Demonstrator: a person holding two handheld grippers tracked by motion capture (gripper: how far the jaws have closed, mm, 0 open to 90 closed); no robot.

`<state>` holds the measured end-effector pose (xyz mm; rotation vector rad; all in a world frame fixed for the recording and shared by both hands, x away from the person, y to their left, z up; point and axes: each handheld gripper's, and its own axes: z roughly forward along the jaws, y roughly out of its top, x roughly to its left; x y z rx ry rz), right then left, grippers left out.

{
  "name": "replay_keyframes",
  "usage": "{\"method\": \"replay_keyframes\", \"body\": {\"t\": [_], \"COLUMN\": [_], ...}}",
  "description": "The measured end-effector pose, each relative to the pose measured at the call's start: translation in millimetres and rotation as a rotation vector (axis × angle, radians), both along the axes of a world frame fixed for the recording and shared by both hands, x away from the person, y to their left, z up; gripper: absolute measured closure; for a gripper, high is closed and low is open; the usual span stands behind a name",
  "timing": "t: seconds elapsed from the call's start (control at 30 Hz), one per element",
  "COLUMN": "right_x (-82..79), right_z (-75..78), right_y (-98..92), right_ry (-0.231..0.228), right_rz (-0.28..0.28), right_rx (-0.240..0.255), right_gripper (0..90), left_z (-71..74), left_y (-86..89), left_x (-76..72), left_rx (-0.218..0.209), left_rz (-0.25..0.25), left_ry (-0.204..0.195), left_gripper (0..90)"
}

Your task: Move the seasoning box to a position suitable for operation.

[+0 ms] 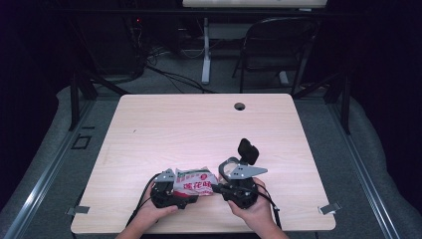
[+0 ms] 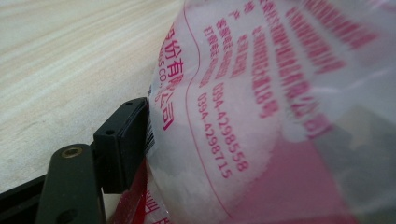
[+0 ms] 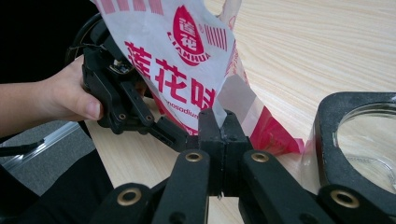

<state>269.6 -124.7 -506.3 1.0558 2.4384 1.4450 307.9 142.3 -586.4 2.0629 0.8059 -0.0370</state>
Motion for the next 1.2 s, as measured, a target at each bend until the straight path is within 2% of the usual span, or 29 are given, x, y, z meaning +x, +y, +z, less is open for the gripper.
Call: {"method": "replay_keyframes", "body": {"t": [0.47,0.97,1.2], "right_x": [-0.5,0.9,2.0], "right_z": [-0.4,-0.9,-1.1], "right_y": [1.7,3.1,3.1], "right_ry": [0.007,0.011,0.016], "right_rz": [0.002,-0.001,-0.004], "right_rx": [0.001,0.003,0.008], "right_gripper": [90.0,90.0,90.0], "left_z": [-3.4,-2.8,-2.3], "left_y": [-4.2,-5.4,-6.4], "left_x": [0.5,-1.2,-2.9], "left_rx": [0.013,0.037,0.056], "left_rz": [-0.002,0.007,0.012], "left_ry": [-0.021,-0.046,-0.066], "left_gripper": [30.4,44.6,48.1]}}
